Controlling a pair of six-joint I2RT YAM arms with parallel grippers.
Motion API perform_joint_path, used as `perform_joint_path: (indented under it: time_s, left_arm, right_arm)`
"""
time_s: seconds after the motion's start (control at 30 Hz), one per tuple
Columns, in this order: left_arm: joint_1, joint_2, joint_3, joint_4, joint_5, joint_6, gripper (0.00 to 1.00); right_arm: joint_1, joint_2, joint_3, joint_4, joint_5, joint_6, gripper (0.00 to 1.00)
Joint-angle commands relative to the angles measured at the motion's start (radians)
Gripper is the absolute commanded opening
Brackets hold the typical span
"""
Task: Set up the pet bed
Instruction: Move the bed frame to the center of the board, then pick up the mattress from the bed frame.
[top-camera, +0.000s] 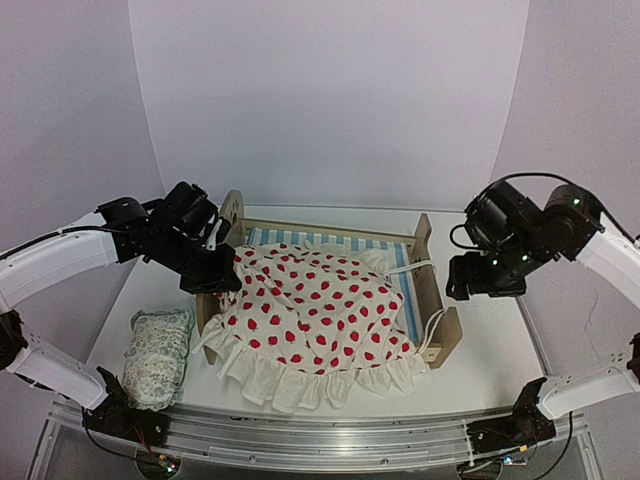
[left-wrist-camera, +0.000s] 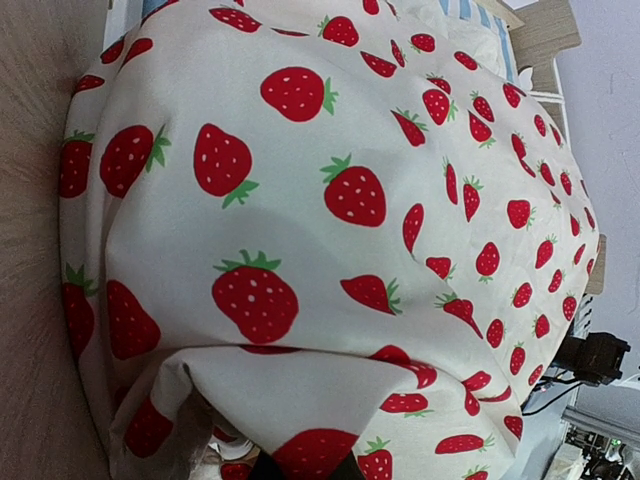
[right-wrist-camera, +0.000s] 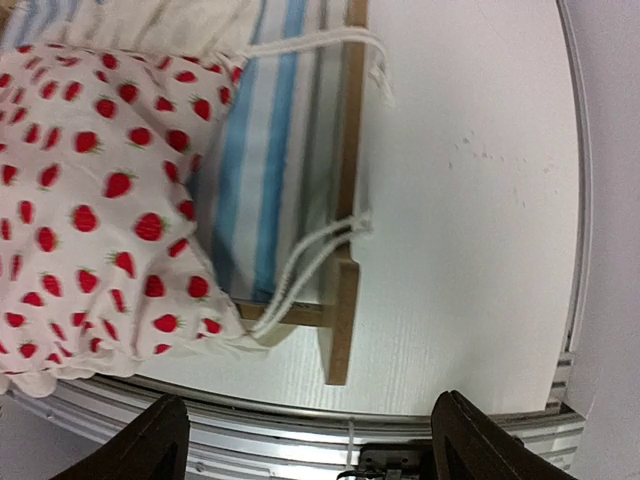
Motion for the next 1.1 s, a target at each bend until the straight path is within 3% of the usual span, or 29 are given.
perform_joint_path:
  time_s: [0.0,0.23,0.57,1.07]
  left_arm:
    - [0.0,-0.012,0.058,-0.023,-0.052,-0.008,0.0]
    - [0.001,-0.063,0.051,-0.042,-0.127,-0.021,0.0]
    - [0.0,-0.044,0.03,-0.031,-0.12,-0.01,0.0]
    - [0.001,-0.051,0.01,-0.035,-0.126,-0.013,0.0]
  right_arm:
    - [-0.001,0.109,0.13,0.007,-0.118,-0.096,0.84]
    - [-0.024,0.412,0.343,0.1,-0.106,-0.069,0.79]
    - [-0.163,0.716,0.417,0.25,-0.22,-0.007,0.66]
    - [-0.25,1.01,0.591,0.324,-0.413,0.009,0.69]
